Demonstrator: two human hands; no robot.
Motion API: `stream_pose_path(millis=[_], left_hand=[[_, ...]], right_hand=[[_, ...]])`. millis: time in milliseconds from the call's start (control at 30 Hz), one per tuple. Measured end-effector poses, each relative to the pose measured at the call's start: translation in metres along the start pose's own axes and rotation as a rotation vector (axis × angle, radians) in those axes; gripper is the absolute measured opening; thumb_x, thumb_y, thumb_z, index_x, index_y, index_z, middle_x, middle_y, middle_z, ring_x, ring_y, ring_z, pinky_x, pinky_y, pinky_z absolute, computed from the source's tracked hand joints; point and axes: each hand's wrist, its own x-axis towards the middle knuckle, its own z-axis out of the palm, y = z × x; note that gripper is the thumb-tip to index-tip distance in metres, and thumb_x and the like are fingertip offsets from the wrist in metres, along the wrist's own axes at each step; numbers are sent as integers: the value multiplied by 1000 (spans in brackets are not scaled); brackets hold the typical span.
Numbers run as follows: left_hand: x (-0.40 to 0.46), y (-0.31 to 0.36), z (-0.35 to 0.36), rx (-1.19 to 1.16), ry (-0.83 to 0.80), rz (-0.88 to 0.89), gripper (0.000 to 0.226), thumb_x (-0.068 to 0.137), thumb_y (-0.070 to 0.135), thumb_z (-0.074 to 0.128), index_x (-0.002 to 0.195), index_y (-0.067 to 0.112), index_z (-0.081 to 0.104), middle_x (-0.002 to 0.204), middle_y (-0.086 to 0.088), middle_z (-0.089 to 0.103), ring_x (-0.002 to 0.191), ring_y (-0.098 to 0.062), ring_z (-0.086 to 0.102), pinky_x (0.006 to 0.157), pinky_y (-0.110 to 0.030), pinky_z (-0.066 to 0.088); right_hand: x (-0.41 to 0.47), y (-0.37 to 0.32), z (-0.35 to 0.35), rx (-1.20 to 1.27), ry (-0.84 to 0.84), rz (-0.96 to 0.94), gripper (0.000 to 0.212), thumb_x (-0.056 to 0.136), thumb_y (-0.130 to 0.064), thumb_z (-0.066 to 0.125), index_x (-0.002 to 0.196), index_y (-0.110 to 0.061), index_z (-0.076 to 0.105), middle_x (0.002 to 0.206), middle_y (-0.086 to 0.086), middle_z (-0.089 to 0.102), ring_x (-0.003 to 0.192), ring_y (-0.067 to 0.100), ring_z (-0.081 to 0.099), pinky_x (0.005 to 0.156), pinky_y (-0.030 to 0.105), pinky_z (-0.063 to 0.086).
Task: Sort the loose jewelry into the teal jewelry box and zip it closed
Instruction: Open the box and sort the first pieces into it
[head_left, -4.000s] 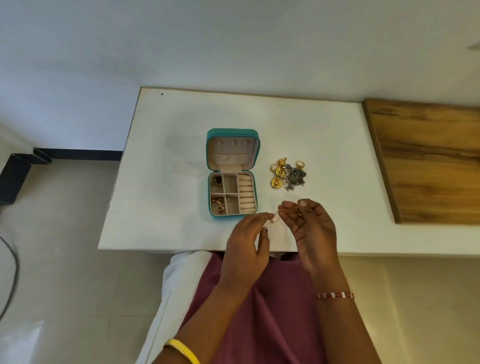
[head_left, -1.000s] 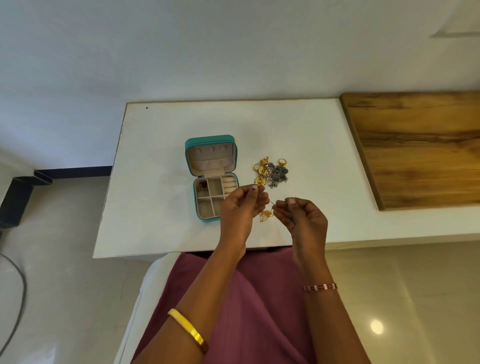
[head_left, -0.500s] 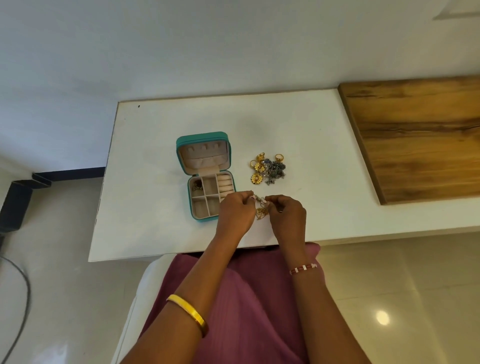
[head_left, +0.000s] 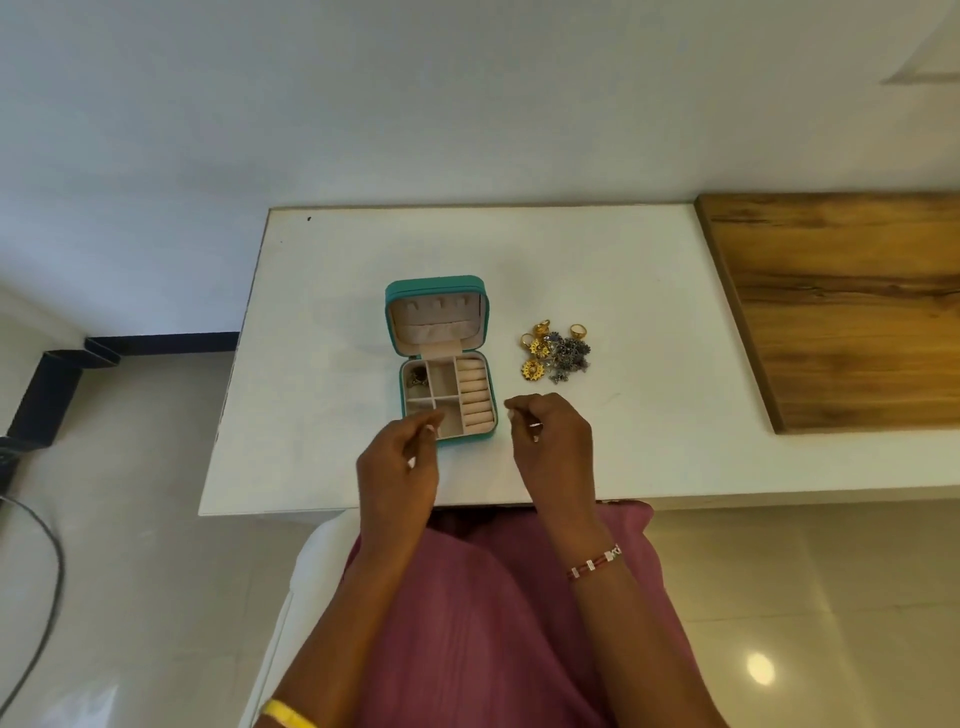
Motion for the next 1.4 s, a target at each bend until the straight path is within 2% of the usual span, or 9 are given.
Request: stream_pose_path(millis=[167,300,400,500,600,800,1000,1200,1400], left_hand=[[1,-23,-8,-94,154,-84,27,89,1,49,108,16,63,104,8,58,95,-5,54,74,5,37],[9,-29,-2,-102,94,-150,31,90,4,50,119,14,58,114,2,57,96,-6,53,75,-2,36],[10,-31,2,-73,41,-152,33,91,9,52,124,13,55,120,-4,60,97,-8,55,83,-12,40],[12,-34,2,-62,27,-158,32,91,11,52,123,13,56,119,-5,62,97,-7,56,82,-4,36],[14,-36,2,-63,40,-147,32,89,7,53,120,12,58,115,-5,64,93,-6,55,74,9,32],[14,-38,2,-57,42,-131,34,87,3,55,119,12,59,111,-4,64,92,-5,53,73,10,31],[13,-38,2,-85,36,-123,34,86,1,54,117,12,61,109,-4,66,92,-7,57,76,7,35],[12,-38,1,-61,30,-125,32,89,4,52,118,14,61,113,-3,65,95,-4,54,84,-6,37],[13,-39,1,-58,37,-125,33,87,2,54,117,14,61,109,-2,65,92,-5,54,74,8,33]], right_hand=[[11,-25,27,-109,-161,-109,17,86,-7,56,98,-5,67,96,12,65,92,24,57,76,30,45],[30,-44,48,-282,-255,-197,20,89,-12,53,103,-5,65,102,16,60,97,29,54,74,33,44],[42,-55,59,-463,-349,-268,26,89,-13,52,113,-9,61,112,14,55,106,29,49,83,34,43],[48,-60,68,-616,-395,-303,28,89,-12,48,115,-9,58,121,15,48,111,29,43,87,34,40],[46,-58,73,-656,-390,-284,27,90,-11,46,113,-7,59,123,16,46,112,31,43,83,33,41],[51,-52,75,-616,-315,-218,27,92,-21,49,113,-11,63,119,13,48,106,28,47,84,32,43],[61,-59,80,-696,-316,-211,26,95,-14,40,113,-7,57,119,14,53,107,30,50,88,36,42],[63,-65,84,-691,-311,-233,27,96,-9,33,114,-2,52,115,18,56,107,32,53,89,38,43],[63,-54,85,-663,-334,-221,22,95,-14,41,105,-7,60,106,13,63,95,27,59,81,33,47]])
